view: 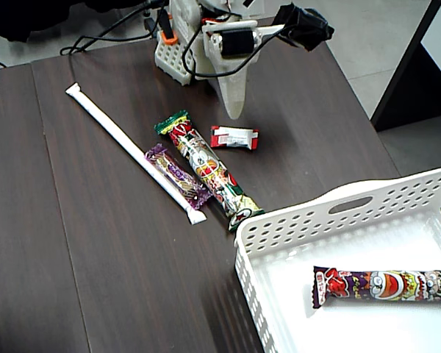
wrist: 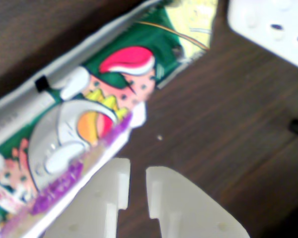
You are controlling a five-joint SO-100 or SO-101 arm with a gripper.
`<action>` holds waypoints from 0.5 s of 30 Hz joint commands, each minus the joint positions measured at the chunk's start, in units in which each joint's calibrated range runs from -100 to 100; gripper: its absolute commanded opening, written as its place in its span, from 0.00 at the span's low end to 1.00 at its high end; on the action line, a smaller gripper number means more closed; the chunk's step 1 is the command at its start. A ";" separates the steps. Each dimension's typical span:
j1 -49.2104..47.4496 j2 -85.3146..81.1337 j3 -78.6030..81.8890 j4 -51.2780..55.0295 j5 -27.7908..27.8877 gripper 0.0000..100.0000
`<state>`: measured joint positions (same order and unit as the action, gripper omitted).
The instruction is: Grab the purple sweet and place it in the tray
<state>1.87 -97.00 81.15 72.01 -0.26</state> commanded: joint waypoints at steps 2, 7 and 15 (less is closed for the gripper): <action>0.00 -2.59 2.23 0.33 0.15 0.02; -0.07 -2.59 3.88 0.16 0.15 0.02; 0.15 -2.59 8.81 -0.18 0.15 0.02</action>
<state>2.02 -99.25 88.62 72.01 -0.26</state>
